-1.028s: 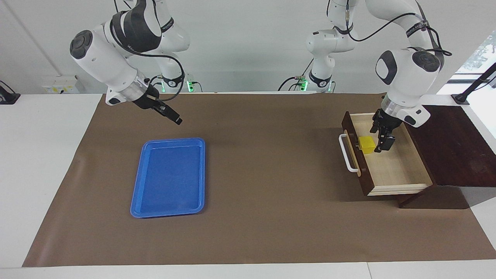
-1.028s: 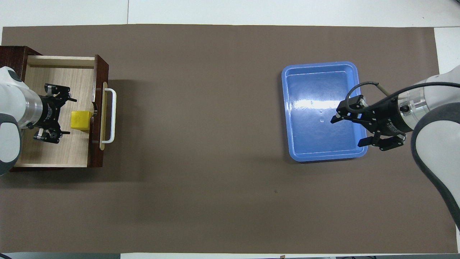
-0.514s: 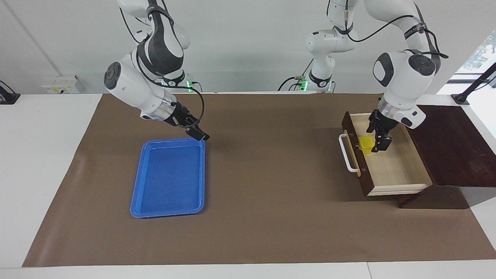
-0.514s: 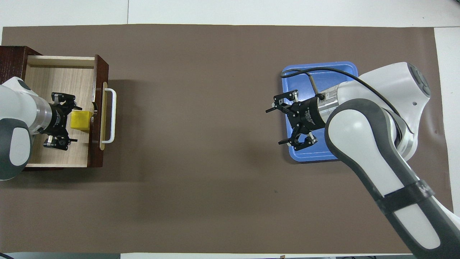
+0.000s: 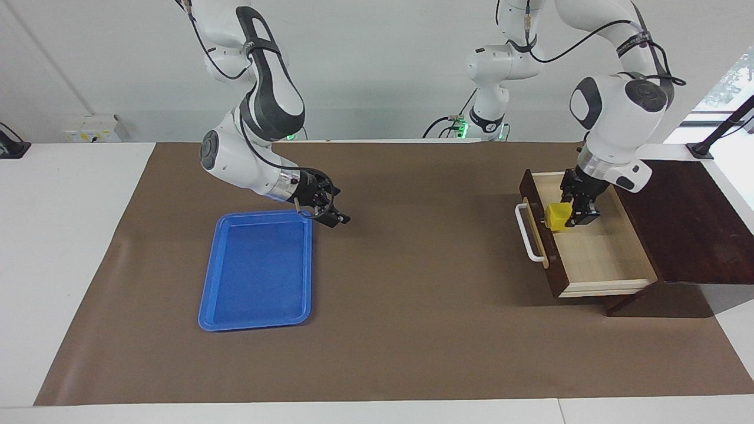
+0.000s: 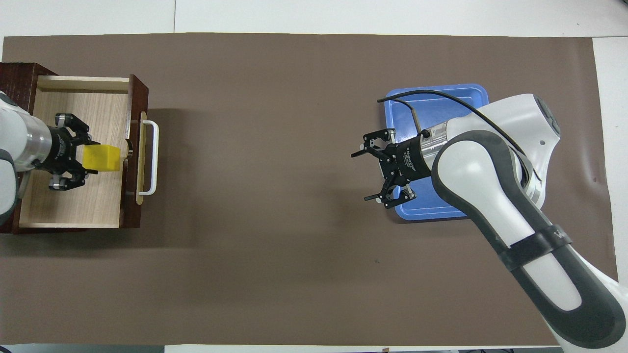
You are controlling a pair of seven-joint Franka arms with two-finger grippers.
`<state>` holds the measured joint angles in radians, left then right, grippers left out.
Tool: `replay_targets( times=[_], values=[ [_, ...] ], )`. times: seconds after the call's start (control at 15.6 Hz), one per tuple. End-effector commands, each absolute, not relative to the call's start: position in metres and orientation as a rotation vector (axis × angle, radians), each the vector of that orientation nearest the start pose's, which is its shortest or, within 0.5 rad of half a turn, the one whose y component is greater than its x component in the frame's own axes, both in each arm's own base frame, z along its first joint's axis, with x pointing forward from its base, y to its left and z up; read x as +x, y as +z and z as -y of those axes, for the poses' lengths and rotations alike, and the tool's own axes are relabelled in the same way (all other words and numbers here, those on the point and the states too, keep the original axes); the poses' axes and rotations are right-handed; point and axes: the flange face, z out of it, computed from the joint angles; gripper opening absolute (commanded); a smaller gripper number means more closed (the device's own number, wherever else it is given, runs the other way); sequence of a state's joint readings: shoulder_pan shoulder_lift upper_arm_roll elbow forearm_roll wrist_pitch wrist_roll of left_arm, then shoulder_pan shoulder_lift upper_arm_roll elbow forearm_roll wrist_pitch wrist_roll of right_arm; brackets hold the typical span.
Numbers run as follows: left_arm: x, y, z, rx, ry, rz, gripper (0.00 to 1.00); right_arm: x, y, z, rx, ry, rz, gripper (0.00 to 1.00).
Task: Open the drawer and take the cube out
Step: 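Lift the yellow cube with the left gripper while the right gripper approaches, then bring the cube toward the right gripper while the right gripper reaches it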
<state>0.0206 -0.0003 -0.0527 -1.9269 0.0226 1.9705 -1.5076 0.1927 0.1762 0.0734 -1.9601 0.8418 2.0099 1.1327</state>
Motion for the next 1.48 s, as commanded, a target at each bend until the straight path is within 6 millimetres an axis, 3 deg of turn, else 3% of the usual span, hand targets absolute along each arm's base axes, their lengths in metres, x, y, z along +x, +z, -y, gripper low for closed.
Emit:
replay_targets(
  times=[0.0,0.13,0.39,0.51,0.58,0.71,0.77,0.84,1.09,1.29,1.41],
  values=[
    [0.585,0.551,0.057,-2.359,0.002,2.061,0.0,0.568,0.39,-0.208,-1.965,0.793,-1.572,1.0],
    [0.571,0.554,0.124,-2.323,0.002,2.063,0.0,0.568,0.391,-0.226,-1.99,0.794,-1.547,1.0],
    [0.542,0.538,0.222,-2.21,-0.026,2.251,0.0,0.565,0.393,-0.246,-2.009,0.756,-1.532,1.0],
    [0.53,0.515,0.273,-2.178,-0.02,2.27,0.0,0.57,0.393,-0.248,-1.957,0.768,-1.597,1.0],
    [0.53,0.496,0.294,-2.114,-0.018,2.325,0.0,0.571,0.394,-0.259,-1.943,0.772,-1.615,1.0],
    [0.532,0.473,0.32,-2.004,-0.024,2.481,0.0,0.573,0.392,-0.278,-1.861,0.797,-1.661,1.0],
    [0.521,0.454,0.338,-1.996,-0.023,2.516,0.0,0.573,0.39,-0.282,-1.84,0.803,-1.664,1.0],
    [0.514,0.445,0.344,-2.011,-0.025,2.508,0.0,0.57,0.388,-0.288,-1.855,0.81,-1.653,1.0],
    [0.508,0.442,0.351,-2.024,-0.023,2.496,0.0,0.564,0.375,-0.309,-1.92,0.818,-1.598,1.0],
    [0.504,0.44,0.356,-2.043,-0.022,2.477,0.0,0.575,0.372,-0.302,-1.938,0.807,-1.566,1.0],
    [0.504,0.44,0.357,-2.046,-0.023,2.48,0.0,0.579,0.361,-0.312,-1.948,0.81,-1.561,1.0]
  ],
)
